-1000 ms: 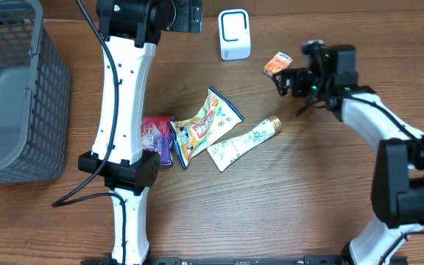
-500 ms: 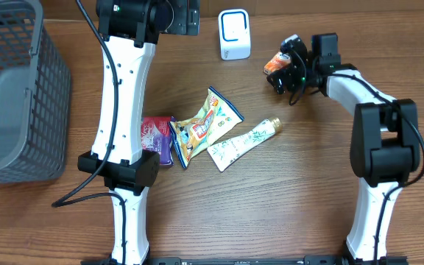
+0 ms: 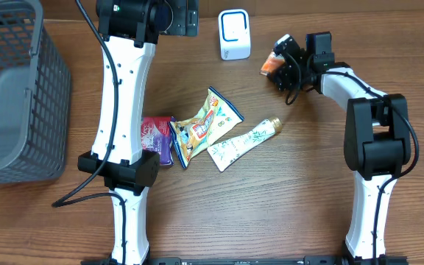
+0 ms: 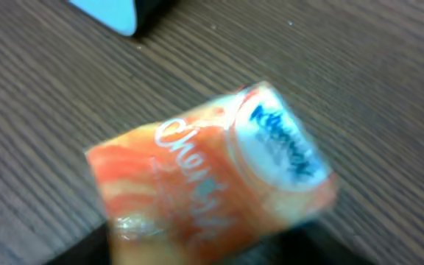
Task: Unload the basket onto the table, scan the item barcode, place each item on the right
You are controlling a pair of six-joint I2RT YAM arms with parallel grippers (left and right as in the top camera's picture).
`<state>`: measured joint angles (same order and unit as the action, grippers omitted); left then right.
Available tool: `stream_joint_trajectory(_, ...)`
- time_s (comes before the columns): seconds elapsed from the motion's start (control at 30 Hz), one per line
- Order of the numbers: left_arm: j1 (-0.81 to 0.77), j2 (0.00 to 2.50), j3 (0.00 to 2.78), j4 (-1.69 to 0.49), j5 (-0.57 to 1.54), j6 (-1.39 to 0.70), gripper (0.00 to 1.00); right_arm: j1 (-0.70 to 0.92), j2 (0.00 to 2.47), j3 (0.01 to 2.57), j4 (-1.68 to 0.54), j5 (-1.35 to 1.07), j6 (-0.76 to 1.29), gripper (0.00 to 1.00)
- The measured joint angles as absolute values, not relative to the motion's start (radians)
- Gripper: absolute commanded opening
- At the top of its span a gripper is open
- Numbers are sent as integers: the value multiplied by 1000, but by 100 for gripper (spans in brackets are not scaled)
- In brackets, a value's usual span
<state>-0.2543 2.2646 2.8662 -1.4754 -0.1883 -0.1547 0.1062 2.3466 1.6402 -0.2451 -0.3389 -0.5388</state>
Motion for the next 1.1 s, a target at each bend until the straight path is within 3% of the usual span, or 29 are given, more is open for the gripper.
stream_joint_trajectory(0.2, -254, 2265, 2866, -1493, -189, -159, 100, 106, 2354, 1640, -212, -310, -545, 9)
stream_joint_trajectory(0.3, -254, 2265, 2866, -1497, -189, -159, 100, 107, 2354, 1641, -215, -287, -542, 6)
stream_joint_trajectory(0.33, -254, 2265, 2866, -1497, -189, -159, 100, 107, 2354, 1642, -218, -278, -536, 18)
stream_joint_trajectory(0.43, -254, 2265, 2866, -1497, -189, -159, 100, 106, 2354, 1646, -212, -246, -515, 100)
stream_joint_trajectory(0.87, -254, 2265, 2866, -1470, -215, -202, 100, 101, 2354, 1723, -159, -144, -254, 100)
stream_joint_trajectory(0.9, -254, 2265, 2866, -1471, -215, -205, 100, 103, 2354, 1735, -153, -144, -223, 93)
stream_joint_trajectory(0.93, -254, 2265, 2866, -1471, -215, -207, 100, 104, 2354, 1747, -146, -144, -196, 80)
stream_joint_trajectory(1.03, -254, 2265, 2866, -1470, -215, -207, 100, 106, 2354, 1762, -111, -142, -113, 17)
stream_joint_trajectory(1.1, -254, 2265, 2866, -1470, -215, -207, 100, 107, 2354, 1763, -80, -142, -76, 4)
